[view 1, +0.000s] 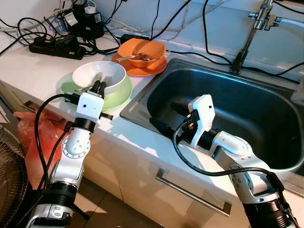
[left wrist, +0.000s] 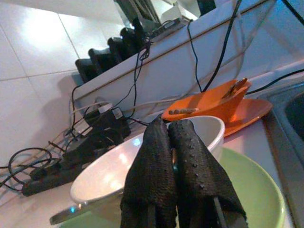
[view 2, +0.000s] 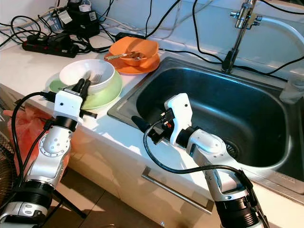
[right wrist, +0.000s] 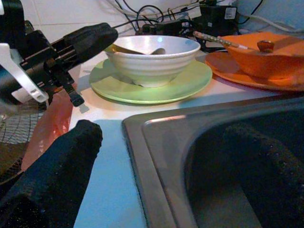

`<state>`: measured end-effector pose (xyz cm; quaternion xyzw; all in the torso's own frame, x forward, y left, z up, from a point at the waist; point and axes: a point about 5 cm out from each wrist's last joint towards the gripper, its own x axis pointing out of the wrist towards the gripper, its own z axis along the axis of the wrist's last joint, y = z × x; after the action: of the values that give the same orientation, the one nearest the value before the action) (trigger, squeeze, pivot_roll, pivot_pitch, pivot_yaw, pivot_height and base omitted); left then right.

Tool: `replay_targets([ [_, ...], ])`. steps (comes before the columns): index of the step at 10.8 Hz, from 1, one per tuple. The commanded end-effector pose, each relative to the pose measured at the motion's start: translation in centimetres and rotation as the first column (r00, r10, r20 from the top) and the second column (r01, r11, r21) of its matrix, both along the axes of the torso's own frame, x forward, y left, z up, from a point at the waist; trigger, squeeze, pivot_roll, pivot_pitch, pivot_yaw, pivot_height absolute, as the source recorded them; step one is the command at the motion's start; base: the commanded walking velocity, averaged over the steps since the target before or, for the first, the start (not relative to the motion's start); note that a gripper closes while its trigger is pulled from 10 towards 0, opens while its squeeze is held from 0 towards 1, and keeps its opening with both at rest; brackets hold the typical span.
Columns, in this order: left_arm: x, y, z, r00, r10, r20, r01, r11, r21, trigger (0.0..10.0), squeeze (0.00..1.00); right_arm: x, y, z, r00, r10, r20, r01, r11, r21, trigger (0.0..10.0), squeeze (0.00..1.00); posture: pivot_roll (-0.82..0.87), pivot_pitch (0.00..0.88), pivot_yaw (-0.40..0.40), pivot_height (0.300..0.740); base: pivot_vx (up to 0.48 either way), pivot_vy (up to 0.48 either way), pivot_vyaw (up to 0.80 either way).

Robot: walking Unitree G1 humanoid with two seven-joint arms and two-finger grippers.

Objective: Kitchen organization

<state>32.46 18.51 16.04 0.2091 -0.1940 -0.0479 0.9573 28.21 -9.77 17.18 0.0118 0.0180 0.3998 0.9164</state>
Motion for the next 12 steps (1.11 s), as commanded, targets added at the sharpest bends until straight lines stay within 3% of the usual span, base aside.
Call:
replay_targets([
  [1,0.2,-0.2,0.2,1.0,-0.012,0.007,0.012,1.0,0.007,0.0,0.0,0.2,-0.2,0.5,1.0,-0.012,0.022,0.012,1.0,0.003,10.0,1.0,-0.02,0.0,0.011,0.74,0.0,0.0,0.0],
  [4,0.1,-0.4,0.8,0.999,-0.016,0.049,0.014,0.999,0.04,0.0,0.0,0.3,-0.2,0.5,1.0,-0.015,0.025,0.015,1.0,0.003,10.0,1.0,-0.02,0.0,0.011,0.74,0.0,0.0,0.0],
  [6,0.1,-0.6,2.7,0.988,-0.024,0.154,0.004,0.992,0.126,0.0,0.0,0.3,-0.2,0.5,1.0,-0.016,0.024,0.016,1.0,0.005,10.0,1.0,-0.02,0.0,0.009,0.74,0.0,0.0,0.0],
  [8,0.3,-1.1,3.8,0.979,-0.04,0.202,0.01,0.989,0.148,0.0,0.0,0.3,-0.1,0.5,1.0,-0.016,0.024,0.016,1.0,0.006,10.0,1.0,-0.02,0.0,0.009,0.74,0.0,0.0,0.0],
  [10,0.6,-2.2,5.3,0.966,-0.076,0.245,0.051,0.993,0.109,0.0,0.0,0.4,-0.2,0.5,0.999,-0.021,0.027,0.021,1.0,0.007,10.0,1.0,-0.03,0.0,0.009,0.74,0.0,0.0,0.0],
  [12,0.6,-5.4,6.5,0.954,-0.187,0.237,0.197,0.98,-0.021,0.0,0.0,1.2,-0.9,0.7,0.995,-0.098,0.03,0.097,0.995,0.031,10.0,1.0,-0.03,0.0,0.01,0.74,0.0,0.0,0.0],
])
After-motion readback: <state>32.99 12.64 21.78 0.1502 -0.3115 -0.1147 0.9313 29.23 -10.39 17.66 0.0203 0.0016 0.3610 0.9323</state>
